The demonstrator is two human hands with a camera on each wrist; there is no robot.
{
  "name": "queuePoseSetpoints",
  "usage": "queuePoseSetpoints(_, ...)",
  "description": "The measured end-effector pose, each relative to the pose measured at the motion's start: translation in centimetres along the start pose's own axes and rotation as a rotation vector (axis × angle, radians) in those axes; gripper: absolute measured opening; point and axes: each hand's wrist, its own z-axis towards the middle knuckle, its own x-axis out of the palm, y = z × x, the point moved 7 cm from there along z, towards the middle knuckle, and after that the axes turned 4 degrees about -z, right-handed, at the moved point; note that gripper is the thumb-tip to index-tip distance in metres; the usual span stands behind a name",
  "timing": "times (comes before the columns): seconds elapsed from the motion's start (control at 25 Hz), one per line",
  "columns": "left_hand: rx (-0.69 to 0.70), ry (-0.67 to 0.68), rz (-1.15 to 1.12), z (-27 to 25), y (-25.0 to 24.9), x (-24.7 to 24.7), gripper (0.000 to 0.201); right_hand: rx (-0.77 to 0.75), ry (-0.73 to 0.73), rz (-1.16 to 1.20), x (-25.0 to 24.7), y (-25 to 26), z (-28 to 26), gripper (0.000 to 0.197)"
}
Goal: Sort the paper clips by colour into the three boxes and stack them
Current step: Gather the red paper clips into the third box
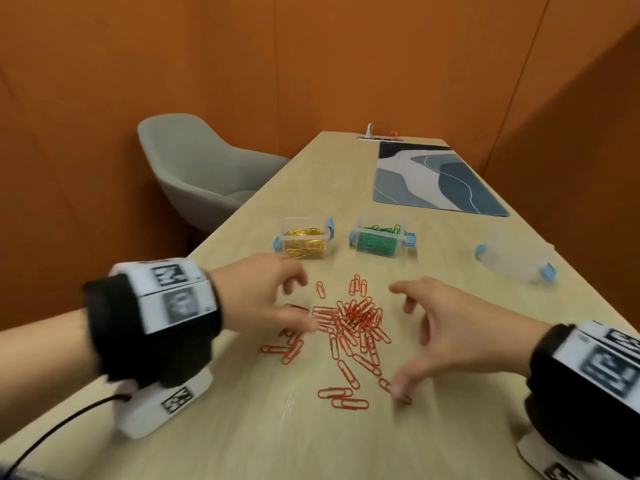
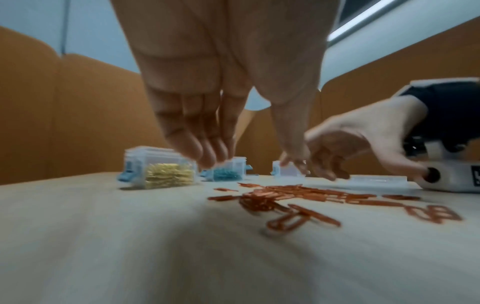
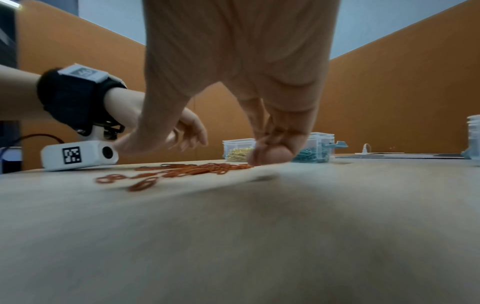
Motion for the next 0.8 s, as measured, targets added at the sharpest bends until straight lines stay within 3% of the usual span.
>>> queuePoseSetpoints(0.08, -0.159, 0.153, -0.008, -2.7, 2.6, 0.9, 0.071, 0.061, 0.089, -0.07, 1.0, -0.9, -1.4, 0.11)
queuePoseSetpoints(0.16, -0.22, 0.25, -0.067, -3.5, 2.9, 1.9, 0.06, 0.039, 0.096, -0.009, 1.7, -0.2, -1.3, 0.08)
queuePoseSetpoints(0.28, -0.107, 0.207, -0.253, -0.6, 0.2, 2.7, 0.027, -0.062, 0.07, 0.213, 1.7, 2.3, 0.9, 0.036)
queuePoseSetpoints(0.4, 0.034, 0.058, -0.081, 2.0, -2.7, 1.9, 0.024, -0.11, -0.011, 0.209, 1.0, 3.7, 3.3, 0.019)
queuePoseSetpoints(0.48, 0.102, -0.036, -0.143, 1.1, -3.8, 0.8, 0.023, -0.1, -0.145, 0.162, -0.4, 3.4, 3.4, 0.018)
queuePoseSetpoints(0.52, 0.192, -0.011, -0.236, 0.1, -4.3, 0.8, 0.023, -0.082, -0.187, 0.163, -0.8, 2.8, 3.1, 0.024)
queuePoseSetpoints(0.6, 0.373, 0.175, -0.371, -2.4, -6.0, 2.0, 0.024, -0.02, -0.148, 0.103, -0.5, 1.5, 2.3, 0.051)
queuePoseSetpoints(0.68, 0.439, 0.302, -0.356, -3.1, -6.5, 3.5, 0.02, 0.021, -0.012, 0.037, 0.4, 0.8, 2.5, 0.07)
queuePoseSetpoints(0.8, 0.38, 0.22, -0.174, -0.6, -5.9, 3.5, 0.013, -0.077, 0.004, 0.117, 0.4, 2.0, 4.2, 0.048)
